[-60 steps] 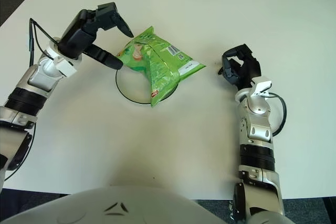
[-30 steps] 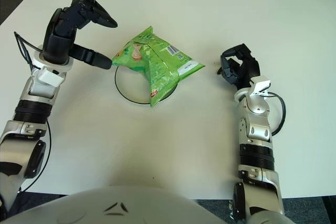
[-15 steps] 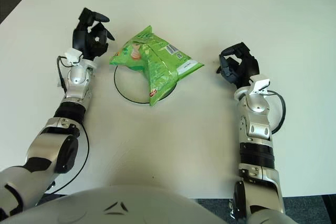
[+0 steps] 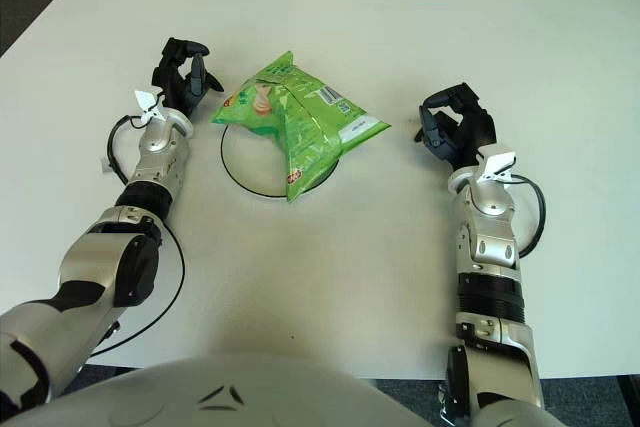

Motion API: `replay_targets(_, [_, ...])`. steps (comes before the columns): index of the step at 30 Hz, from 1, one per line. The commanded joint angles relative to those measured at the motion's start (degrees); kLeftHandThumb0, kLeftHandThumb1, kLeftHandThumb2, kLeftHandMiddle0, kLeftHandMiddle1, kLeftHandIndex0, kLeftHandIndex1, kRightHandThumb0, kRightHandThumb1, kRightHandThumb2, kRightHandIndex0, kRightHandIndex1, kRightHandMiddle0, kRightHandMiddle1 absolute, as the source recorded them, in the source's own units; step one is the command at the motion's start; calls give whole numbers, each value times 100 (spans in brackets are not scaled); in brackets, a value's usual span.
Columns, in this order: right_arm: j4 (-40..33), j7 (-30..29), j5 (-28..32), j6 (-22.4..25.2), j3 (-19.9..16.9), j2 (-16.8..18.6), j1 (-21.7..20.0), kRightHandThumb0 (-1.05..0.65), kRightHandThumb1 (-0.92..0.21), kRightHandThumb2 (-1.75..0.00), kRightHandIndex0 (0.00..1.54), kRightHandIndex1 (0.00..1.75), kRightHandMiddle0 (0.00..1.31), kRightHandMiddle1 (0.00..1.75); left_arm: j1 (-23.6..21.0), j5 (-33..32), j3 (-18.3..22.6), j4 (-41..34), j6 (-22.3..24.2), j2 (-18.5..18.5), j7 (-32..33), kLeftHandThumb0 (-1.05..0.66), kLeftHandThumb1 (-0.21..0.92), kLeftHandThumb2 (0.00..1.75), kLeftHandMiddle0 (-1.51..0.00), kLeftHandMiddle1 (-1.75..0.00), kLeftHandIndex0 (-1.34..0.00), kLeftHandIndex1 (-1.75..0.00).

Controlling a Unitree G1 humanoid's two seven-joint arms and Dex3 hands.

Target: Put the snack into the plate.

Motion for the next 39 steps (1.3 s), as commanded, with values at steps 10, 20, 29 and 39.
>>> replay_targets(10, [376,3,-139,337,73,127,500,-37,-85,-47,76,157,40,158,462,13,70,269,21,-152,37,-36,84,61,-84,-175,-26,-175])
replay_targets(20, [381,6,-150,323,84,124,504,-37,-85,-47,76,157,40,158,436,9,90,294,109,-105,-40,-36,84,61,-83,-175,-26,-175])
replay_targets(29, [343,-19,-148,354,91,135,506,-37,-87,-43,76,156,41,156,621,0,35,62,250,23,-434,-36,83,63,-82,-175,-26,-175])
replay_targets(39, [214,-19,-110,399,85,159,551,-36,-88,-41,76,155,41,155,1740,85,-231,-1471,97,31,-820,-36,81,66,-82,-175,-27,-175])
